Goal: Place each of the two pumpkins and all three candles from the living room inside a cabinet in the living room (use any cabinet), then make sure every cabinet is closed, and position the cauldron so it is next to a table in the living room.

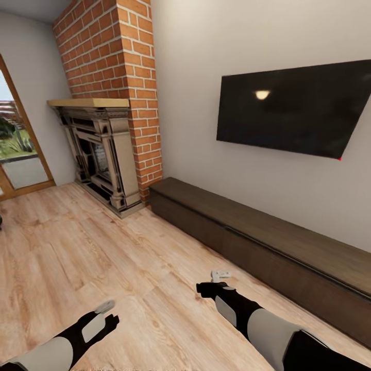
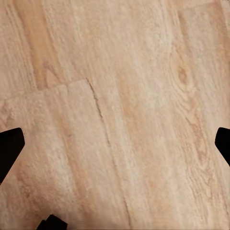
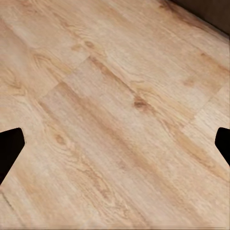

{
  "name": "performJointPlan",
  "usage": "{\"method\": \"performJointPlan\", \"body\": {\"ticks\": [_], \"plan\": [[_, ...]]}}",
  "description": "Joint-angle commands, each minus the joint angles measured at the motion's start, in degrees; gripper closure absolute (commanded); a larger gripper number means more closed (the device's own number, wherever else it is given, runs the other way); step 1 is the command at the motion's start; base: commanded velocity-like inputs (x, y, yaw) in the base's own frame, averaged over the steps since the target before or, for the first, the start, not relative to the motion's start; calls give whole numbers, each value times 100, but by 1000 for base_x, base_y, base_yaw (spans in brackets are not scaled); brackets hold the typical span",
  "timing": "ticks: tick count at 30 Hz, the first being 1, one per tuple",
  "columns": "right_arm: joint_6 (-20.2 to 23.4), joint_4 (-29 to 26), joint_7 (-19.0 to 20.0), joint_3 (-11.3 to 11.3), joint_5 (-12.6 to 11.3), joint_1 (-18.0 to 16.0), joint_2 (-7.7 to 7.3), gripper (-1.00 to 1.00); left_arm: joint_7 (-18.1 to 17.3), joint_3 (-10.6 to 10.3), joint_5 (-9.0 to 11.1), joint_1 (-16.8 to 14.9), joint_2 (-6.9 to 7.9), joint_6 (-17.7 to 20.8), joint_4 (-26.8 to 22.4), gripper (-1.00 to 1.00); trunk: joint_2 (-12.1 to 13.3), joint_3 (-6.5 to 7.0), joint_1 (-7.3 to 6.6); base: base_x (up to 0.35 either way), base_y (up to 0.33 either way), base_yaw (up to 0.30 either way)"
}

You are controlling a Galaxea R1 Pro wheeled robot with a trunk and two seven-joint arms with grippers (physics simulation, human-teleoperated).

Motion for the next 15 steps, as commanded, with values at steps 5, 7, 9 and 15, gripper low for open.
{"method": "performJointPlan", "body": {"ticks": [5,7,9,15], "plan": [[20,-14,-42,48,-39,55,1,-100,41,-42,21,0,-41,23,-18,-100,199,48,-111,0,0,182],[20,-11,-42,44,-41,58,-5,-100,41,-42,15,-1,-43,24,-18,-100,279,70,-155,0,0,182],[16,-10,-42,42,-47,59,-11,-100,41,-43,11,0,-41,24,-18,-100,359,91,-199,0,0,182],[-230,-9,-49,43,-44,61,-23,-100,41,-43,9,0,-46,24,-18,-100,600,156,-331,0,0,186]]}}
